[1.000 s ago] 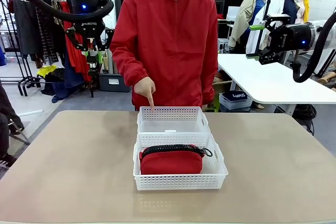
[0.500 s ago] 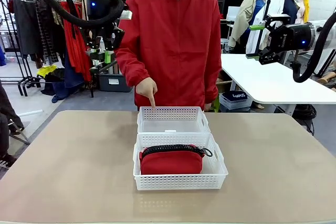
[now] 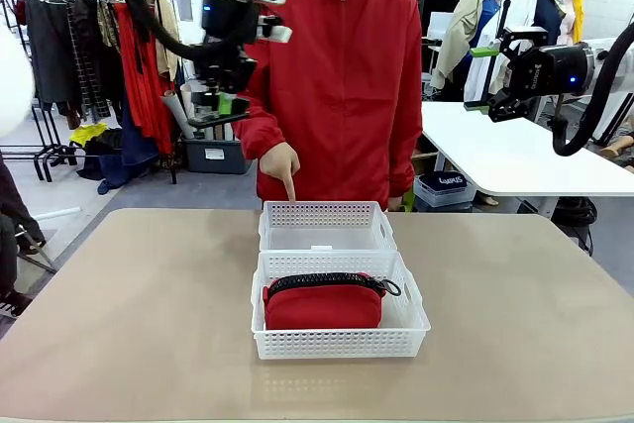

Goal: Distribute items into two baskets.
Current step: Place the picked Stapler into the Organizing basket as instructed by the person.

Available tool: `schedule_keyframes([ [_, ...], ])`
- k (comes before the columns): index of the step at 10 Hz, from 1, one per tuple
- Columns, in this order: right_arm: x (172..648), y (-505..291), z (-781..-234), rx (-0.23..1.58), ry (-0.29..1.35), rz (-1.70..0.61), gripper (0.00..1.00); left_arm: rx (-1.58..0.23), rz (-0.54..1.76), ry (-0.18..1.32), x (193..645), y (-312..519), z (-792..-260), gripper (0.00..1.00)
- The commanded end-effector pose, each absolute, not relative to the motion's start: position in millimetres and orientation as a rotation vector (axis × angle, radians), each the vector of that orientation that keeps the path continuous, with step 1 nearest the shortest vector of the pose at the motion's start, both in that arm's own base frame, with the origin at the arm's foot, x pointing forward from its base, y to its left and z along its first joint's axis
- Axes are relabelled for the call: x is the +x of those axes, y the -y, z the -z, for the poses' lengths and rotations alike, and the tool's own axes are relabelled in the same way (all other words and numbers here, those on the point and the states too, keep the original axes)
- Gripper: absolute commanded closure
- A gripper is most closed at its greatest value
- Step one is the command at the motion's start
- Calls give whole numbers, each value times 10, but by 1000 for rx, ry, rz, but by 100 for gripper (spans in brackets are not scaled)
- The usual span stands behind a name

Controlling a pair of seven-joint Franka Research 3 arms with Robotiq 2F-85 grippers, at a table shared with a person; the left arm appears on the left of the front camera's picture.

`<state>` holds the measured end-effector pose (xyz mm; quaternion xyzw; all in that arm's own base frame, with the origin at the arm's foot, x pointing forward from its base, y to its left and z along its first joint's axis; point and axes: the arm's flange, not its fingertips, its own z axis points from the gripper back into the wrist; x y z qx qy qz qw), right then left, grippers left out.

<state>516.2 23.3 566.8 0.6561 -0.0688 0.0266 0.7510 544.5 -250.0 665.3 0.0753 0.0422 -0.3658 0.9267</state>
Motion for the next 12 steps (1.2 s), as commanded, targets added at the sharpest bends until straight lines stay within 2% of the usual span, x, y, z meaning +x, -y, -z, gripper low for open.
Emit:
schedule_keyframes([
  [1, 5145, -234, -5682, 1436, 153, -59, 0, 191, 890, 6, 5568, 2693, -6723, 100],
  [3, 5145, -234, -5682, 1436, 153, -59, 0, 226, 815, 52, 5473, 2726, -6726, 100],
  [4, 5145, -234, -5682, 1436, 153, -59, 0, 192, 878, 3, 5507, 2824, -6647, 100],
  [12, 5145, -234, -5682, 1436, 153, -59, 0, 199, 877, 5, 5525, 2848, -6604, 100],
])
